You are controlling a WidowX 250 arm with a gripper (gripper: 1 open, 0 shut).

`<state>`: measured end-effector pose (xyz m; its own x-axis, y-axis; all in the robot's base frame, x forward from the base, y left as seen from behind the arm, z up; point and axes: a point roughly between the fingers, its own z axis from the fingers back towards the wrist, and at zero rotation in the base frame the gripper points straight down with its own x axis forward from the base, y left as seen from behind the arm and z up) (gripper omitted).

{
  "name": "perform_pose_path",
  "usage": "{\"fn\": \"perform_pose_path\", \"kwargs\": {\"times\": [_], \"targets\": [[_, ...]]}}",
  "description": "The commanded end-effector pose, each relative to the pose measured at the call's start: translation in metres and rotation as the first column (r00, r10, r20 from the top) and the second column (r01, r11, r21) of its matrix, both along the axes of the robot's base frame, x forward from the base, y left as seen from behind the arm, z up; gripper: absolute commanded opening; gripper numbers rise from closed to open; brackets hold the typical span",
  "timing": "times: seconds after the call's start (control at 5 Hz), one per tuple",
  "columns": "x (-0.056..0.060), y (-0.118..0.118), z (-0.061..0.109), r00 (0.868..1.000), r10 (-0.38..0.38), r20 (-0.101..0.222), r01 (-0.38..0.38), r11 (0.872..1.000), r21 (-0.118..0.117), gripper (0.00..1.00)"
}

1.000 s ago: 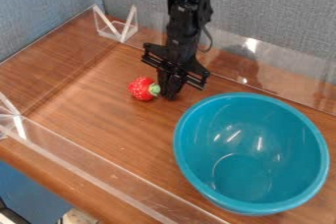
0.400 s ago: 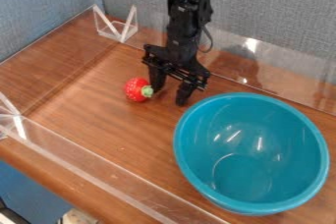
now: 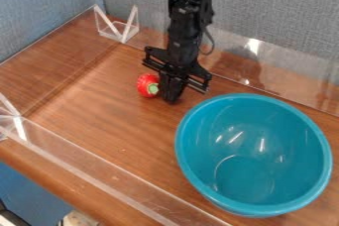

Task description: Remove the strawberry from inside the blue bowl and put it on the table

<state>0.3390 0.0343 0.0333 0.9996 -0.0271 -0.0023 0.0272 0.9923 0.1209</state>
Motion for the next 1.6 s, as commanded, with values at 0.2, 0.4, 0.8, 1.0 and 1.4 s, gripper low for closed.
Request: {"fn": "perform_pose_path", "kwargs": {"times": [0.2, 0.4, 0.8, 1.0, 1.4], "targets": [[0.007, 0.001, 0.032, 0.996, 0.008, 0.084, -0.007, 1.0, -0.009, 1.0], [0.007, 0.0, 0.033, 0.996, 0.004, 0.086, -0.003, 1.0, -0.008, 0.0], [0.007, -0.001, 0.035, 0.996, 0.002, 0.089, -0.001, 1.0, -0.012, 1.0], [0.007, 0.0, 0.037, 0.996, 0.004, 0.089, -0.003, 1.0, -0.016, 1.0], [0.018, 0.005, 0.049, 0.992, 0.013, 0.123, -0.01, 1.0, -0.025, 1.0]]}}
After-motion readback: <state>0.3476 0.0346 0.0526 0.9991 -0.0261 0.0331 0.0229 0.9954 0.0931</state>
